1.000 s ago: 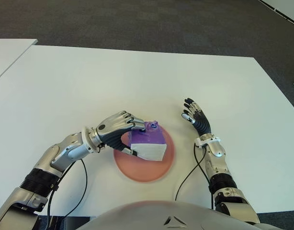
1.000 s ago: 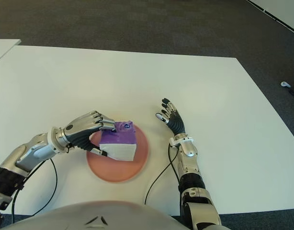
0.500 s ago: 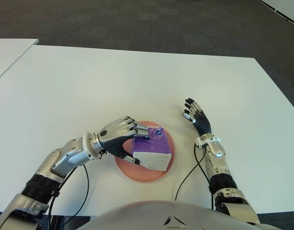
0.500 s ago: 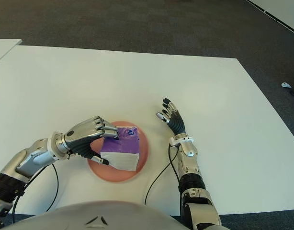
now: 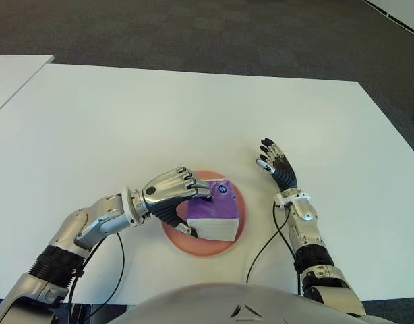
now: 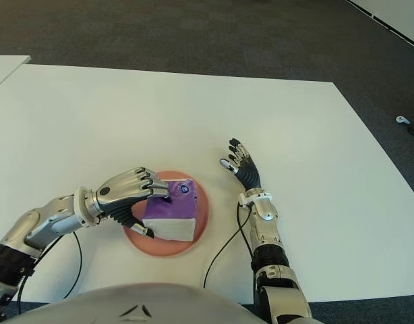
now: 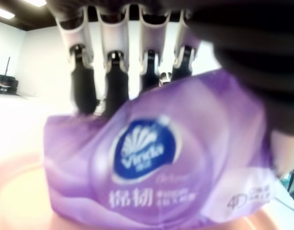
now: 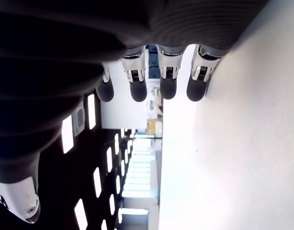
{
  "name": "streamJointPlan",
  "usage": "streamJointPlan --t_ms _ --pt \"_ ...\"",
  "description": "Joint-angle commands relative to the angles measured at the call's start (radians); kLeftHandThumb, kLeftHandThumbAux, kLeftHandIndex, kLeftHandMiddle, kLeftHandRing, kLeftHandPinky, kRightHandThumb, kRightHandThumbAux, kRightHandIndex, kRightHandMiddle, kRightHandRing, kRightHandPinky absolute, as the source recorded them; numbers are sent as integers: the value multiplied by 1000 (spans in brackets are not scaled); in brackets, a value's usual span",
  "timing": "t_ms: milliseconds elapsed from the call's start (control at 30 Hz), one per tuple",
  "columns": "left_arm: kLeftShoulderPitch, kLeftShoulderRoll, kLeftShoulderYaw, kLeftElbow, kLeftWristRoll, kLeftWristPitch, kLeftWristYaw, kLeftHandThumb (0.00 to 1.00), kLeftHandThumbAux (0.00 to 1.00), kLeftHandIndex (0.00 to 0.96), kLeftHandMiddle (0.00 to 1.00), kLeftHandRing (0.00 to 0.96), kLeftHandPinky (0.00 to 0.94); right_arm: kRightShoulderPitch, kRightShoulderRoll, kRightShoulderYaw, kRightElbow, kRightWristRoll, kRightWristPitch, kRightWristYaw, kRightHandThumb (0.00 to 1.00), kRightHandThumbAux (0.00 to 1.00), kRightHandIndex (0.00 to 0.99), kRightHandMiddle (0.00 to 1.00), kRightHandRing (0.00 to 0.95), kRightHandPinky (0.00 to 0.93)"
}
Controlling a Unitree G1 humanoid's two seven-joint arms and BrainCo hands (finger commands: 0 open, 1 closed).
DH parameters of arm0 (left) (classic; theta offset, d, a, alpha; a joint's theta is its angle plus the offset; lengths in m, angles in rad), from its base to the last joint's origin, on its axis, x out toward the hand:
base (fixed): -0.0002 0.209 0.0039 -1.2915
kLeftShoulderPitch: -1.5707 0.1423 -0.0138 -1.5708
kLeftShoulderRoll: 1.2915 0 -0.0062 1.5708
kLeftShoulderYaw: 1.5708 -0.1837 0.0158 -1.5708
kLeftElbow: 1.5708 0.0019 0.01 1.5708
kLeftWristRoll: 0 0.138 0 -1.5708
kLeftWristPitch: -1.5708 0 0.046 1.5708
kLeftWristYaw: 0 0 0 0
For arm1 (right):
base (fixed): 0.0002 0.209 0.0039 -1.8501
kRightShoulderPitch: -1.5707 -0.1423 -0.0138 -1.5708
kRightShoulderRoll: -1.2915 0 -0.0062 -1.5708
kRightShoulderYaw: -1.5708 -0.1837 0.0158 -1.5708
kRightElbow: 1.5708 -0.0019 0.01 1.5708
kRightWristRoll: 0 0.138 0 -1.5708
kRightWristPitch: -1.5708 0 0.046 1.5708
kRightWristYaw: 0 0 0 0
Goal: Put the tissue paper into the plate.
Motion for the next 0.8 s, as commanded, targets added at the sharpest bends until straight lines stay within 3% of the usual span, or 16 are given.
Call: streamJointPlan --t_ms 33,300,800 --pt "9 72 -18 -37 41 69 -134 20 389 9 14 12 11 119 38 24 91 -10 110 6 0 609 0 0 0 0" --pt "16 84 -16 -82 110 110 -108 5 277 0 0 0 0 113 32 28 105 -23 99 5 0 599 0 0 0 0" --pt "15 112 -38 -135 140 192 -177 86 156 0 0 0 0 108 31 25 108 -11 109 10 0 599 0 0 0 0"
